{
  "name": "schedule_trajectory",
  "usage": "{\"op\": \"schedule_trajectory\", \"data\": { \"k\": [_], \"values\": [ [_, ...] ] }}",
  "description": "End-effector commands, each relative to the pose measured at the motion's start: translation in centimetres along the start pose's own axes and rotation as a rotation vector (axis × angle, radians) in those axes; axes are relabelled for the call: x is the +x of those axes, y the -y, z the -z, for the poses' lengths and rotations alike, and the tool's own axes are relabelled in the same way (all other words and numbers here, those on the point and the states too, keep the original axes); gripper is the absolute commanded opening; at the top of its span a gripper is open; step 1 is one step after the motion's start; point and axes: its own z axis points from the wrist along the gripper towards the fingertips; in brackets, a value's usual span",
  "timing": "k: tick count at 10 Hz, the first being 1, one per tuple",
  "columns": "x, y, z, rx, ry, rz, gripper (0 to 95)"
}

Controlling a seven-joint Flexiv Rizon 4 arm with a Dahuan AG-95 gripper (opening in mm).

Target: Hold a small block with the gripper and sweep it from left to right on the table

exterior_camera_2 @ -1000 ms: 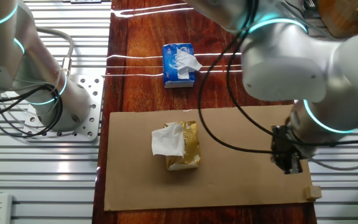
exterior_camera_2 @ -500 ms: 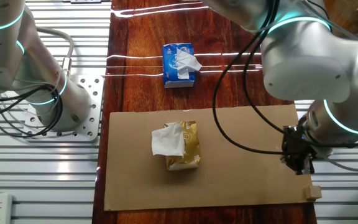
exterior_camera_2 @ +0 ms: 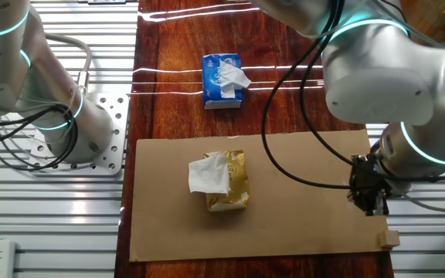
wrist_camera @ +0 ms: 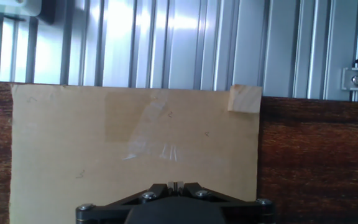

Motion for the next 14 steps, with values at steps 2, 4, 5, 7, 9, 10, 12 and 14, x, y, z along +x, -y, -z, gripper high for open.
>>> {"op": "schedule_trajectory", "data": {
  "k": [2,4,5,7,9,10,12,14],
  "values": [
    [0.04,0.03,0.01,0.002,-0.002,0.001,0.0],
    [0.04,0.04,0.02,0.003,-0.007,0.007,0.0],
    [0.04,0.04,0.02,0.003,-0.008,0.010,0.0],
    [0.04,0.04,0.02,0.003,-0.008,0.011,0.0],
    [0.04,0.04,0.02,0.003,-0.007,0.014,0.0],
    [0.04,0.04,0.02,0.000,-0.008,0.010,0.0],
    [0.04,0.04,0.02,-0.005,-0.020,0.008,0.0],
    [0.04,0.04,0.02,-0.005,-0.030,-0.030,0.0]
  ]
}}
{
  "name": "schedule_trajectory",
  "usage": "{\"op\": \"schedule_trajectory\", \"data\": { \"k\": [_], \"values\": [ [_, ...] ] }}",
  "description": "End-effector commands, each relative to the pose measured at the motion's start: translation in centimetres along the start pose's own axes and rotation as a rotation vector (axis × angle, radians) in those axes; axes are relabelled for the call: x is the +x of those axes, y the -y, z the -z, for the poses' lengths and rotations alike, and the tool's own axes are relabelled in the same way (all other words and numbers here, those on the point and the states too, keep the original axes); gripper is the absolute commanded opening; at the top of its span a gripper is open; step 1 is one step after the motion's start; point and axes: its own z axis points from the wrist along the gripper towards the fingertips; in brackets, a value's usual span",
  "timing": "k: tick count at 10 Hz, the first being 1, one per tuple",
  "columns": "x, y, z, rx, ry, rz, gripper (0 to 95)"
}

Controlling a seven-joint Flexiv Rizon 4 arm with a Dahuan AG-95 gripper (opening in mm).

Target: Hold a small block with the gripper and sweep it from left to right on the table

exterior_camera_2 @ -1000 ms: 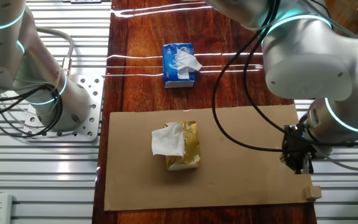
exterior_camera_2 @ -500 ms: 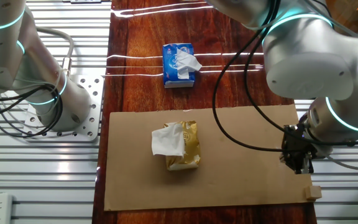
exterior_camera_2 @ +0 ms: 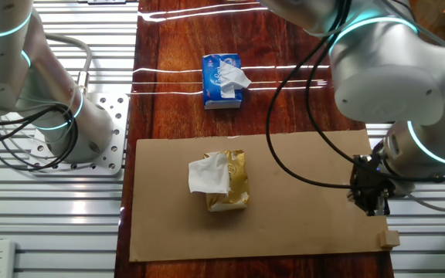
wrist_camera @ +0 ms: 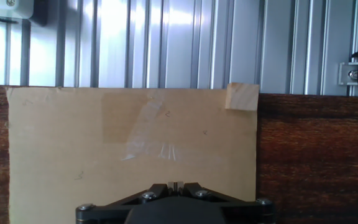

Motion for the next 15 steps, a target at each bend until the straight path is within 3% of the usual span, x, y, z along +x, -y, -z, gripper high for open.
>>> {"op": "schedule_trajectory", "data": {
  "k": [1,9,15],
  "values": [
    [0.08,-0.03,-0.02,0.009,-0.002,-0.037,0.0],
    [0.08,-0.03,-0.02,0.009,0.008,-0.160,0.0],
    [0.10,-0.04,0.01,-0.001,0.012,-0.170,0.0]
  ]
}}
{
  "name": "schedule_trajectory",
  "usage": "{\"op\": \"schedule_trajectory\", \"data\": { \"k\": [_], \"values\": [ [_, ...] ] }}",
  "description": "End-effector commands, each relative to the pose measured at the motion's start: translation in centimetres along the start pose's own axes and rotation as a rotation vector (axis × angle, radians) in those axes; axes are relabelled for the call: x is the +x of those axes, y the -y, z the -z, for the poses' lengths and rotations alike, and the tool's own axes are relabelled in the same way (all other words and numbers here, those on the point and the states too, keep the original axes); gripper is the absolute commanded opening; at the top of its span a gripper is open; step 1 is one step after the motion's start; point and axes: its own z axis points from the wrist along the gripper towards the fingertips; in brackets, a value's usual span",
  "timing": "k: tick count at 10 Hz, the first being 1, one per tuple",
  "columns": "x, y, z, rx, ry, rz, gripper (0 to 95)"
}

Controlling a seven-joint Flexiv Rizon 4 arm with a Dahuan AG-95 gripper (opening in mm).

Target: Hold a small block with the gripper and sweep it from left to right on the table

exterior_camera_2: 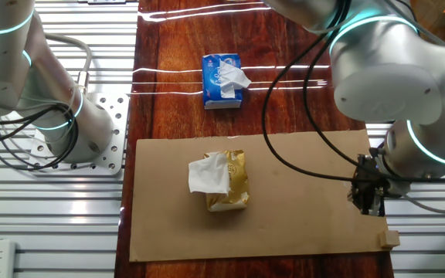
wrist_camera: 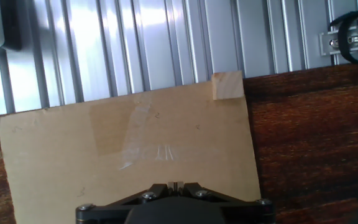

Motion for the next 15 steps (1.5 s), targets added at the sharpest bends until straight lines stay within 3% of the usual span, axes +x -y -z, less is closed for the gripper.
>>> {"op": "schedule_trajectory", "data": {
  "k": [1,7,9,11,12,15],
  "values": [
    [0.0,0.0,0.0,-0.019,-0.002,-0.008,0.0],
    [0.0,0.0,0.0,-0.032,0.005,-0.017,0.0],
    [-1.0,0.8,-1.3,-0.025,0.008,0.009,0.0],
    [-2.9,2.1,-3.9,-0.023,0.007,0.034,0.0],
    [-3.8,2.7,-4.5,-0.023,0.006,0.041,0.0],
    [-5.1,3.5,-3.8,-0.016,0.004,0.050,0.0]
  ]
}}
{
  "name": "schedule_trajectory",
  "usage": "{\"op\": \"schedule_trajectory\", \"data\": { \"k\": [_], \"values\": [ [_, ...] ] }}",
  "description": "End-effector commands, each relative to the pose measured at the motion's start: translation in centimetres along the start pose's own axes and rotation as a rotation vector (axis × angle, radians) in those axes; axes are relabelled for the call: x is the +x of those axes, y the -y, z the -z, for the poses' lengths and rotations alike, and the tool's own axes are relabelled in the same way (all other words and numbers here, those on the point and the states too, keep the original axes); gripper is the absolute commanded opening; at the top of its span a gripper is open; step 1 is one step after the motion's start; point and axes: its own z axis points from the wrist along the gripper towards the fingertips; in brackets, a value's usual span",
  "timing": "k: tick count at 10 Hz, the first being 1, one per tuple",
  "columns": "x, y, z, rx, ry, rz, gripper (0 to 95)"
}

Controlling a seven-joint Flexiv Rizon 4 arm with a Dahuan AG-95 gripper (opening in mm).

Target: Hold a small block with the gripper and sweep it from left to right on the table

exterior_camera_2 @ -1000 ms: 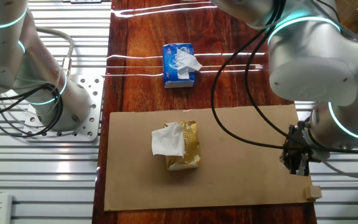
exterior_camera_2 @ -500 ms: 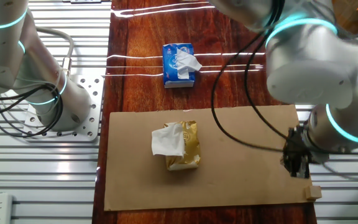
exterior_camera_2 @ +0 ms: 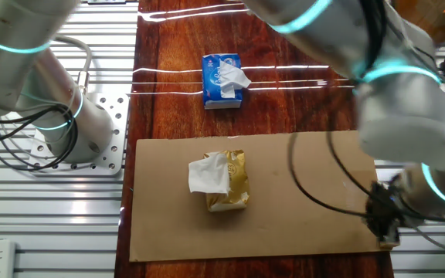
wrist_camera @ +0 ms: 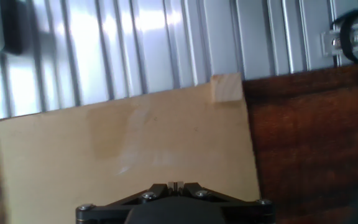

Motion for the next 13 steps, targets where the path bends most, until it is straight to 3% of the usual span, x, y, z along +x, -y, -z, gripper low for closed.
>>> {"op": "schedule_trajectory", "data": {
  "k": [1,3,5,8,13],
  "values": [
    [0.1,0.3,0.5,0.003,0.007,0.006,0.0],
    [-0.7,1.2,1.5,0.002,0.003,0.005,0.0],
    [-0.9,1.7,1.5,0.004,0.005,0.007,0.0],
    [-2.7,2.9,1.5,0.004,0.008,0.015,0.0],
    [-4.7,3.1,1.7,-0.001,0.005,0.013,0.0]
  ]
}}
